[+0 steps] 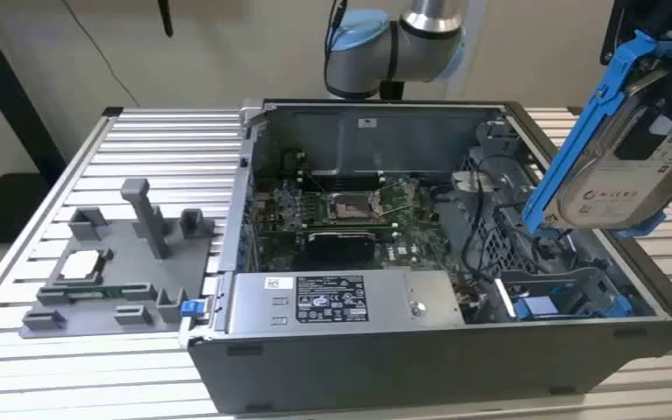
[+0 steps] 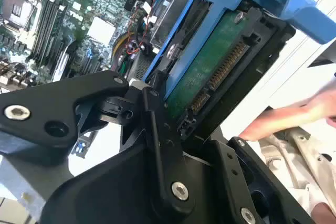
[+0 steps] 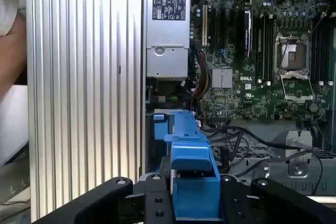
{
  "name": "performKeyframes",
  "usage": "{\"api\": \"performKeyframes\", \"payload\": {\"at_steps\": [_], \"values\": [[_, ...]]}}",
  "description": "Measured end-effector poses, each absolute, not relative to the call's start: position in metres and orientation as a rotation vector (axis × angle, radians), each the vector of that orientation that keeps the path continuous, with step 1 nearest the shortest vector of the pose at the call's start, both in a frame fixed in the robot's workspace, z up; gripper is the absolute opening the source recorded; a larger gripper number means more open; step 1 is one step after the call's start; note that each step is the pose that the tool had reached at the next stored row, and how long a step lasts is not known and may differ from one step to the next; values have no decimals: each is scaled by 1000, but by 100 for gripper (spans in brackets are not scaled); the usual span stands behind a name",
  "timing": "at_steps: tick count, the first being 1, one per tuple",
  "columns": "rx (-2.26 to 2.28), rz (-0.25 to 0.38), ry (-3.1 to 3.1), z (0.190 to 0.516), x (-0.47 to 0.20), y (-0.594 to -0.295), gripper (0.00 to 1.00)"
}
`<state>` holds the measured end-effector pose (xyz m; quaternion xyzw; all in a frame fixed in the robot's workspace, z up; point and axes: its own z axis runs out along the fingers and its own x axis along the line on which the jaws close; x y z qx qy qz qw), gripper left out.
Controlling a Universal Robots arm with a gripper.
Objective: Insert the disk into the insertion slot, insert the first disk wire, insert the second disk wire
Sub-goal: 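Insert the disk into the insertion slot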
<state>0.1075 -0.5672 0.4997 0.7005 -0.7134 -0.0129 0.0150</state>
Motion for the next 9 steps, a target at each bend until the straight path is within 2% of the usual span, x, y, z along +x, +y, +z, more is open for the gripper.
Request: {"api": "performKeyframes", "payload": {"at_steps": [9], "values": [[2180,-40,-2220,500,108,-567,0]]}}
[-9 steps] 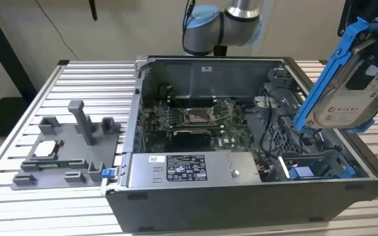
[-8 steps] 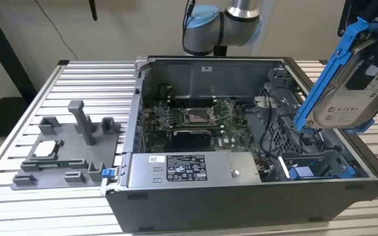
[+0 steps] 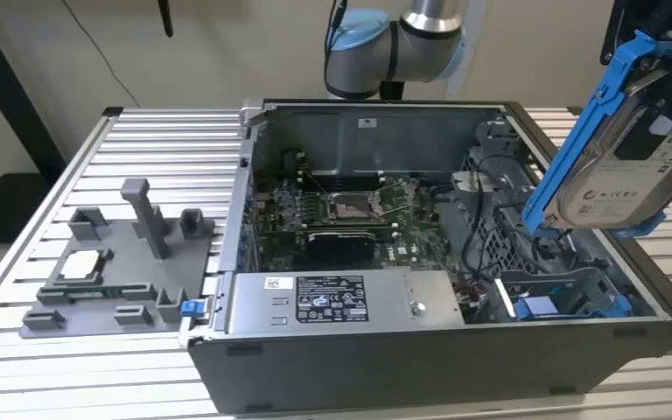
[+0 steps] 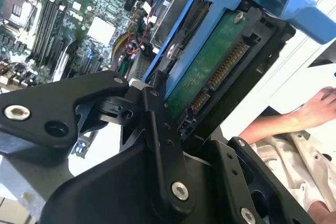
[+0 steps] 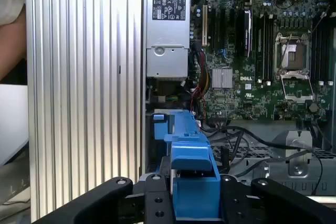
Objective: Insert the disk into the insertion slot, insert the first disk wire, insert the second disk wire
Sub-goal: 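Insert the disk into the insertion slot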
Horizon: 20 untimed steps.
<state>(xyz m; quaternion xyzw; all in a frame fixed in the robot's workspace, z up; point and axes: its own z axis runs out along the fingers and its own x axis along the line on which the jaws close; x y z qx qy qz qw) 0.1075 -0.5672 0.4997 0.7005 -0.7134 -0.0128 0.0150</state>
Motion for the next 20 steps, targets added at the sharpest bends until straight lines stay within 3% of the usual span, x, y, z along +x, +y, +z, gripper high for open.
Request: {"api": "performKeyframes", "payload": {"at_steps": [20], "values": [[2180,-40,-2220,485,108,-567,0]]}}
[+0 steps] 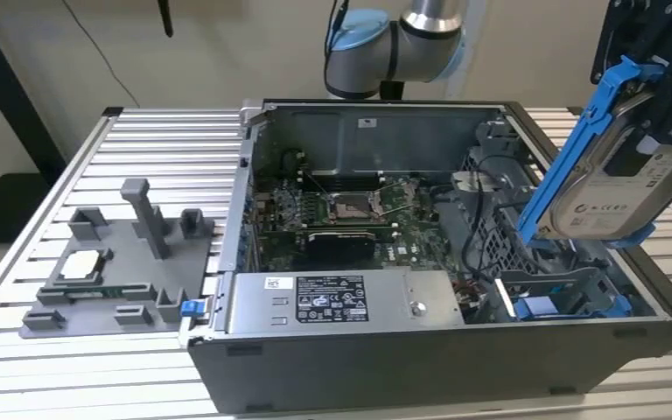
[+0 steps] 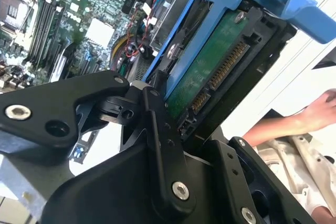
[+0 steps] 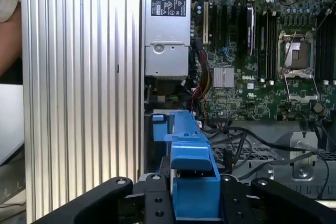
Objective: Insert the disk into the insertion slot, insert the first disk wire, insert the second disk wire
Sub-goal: 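Insert the disk into the insertion slot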
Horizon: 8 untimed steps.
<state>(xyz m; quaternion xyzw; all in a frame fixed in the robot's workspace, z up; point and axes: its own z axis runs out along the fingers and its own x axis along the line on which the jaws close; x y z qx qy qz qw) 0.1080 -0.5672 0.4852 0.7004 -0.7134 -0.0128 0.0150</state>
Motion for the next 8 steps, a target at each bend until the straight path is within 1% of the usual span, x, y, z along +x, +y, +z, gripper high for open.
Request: {"api": "performKeyframes", "payload": {"at_steps": [8], "values": [[2179,-40,-2221,483,108,-567,0]]}}
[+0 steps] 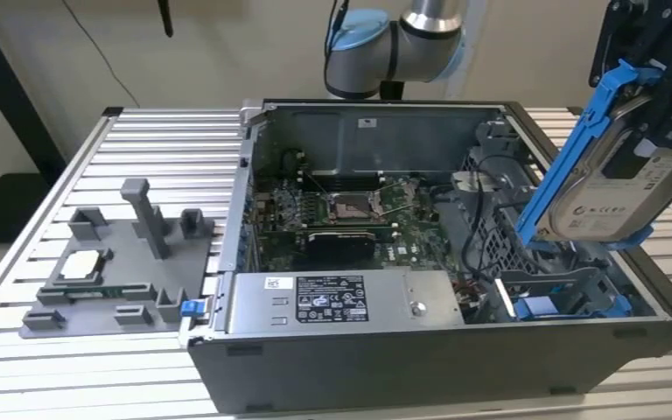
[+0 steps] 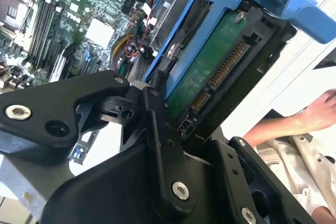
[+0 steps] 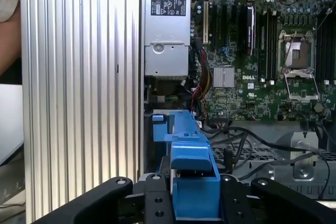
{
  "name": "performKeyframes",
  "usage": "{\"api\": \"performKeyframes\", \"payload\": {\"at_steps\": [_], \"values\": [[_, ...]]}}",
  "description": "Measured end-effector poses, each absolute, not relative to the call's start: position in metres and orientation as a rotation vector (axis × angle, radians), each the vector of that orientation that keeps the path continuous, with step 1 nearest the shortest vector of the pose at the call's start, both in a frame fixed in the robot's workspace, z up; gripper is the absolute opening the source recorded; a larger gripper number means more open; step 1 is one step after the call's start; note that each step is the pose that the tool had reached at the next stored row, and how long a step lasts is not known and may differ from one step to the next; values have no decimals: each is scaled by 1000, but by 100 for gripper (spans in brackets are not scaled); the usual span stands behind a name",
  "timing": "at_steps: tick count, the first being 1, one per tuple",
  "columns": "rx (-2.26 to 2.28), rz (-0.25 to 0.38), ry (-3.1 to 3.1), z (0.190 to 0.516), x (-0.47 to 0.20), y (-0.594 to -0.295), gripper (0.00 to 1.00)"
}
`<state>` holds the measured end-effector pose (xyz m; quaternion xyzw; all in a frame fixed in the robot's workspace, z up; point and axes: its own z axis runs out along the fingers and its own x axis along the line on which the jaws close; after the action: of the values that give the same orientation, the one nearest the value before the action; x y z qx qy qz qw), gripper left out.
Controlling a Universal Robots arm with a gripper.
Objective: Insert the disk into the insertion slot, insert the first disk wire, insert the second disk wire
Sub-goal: 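Insert the disk into the insertion slot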
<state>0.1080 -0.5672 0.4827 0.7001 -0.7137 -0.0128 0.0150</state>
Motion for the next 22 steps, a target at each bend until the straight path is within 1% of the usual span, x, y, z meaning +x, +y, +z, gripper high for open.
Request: {"api": "performKeyframes", "payload": {"at_steps": [22], "values": [[2178,-43,-2225,462,108,-567,0]]}}
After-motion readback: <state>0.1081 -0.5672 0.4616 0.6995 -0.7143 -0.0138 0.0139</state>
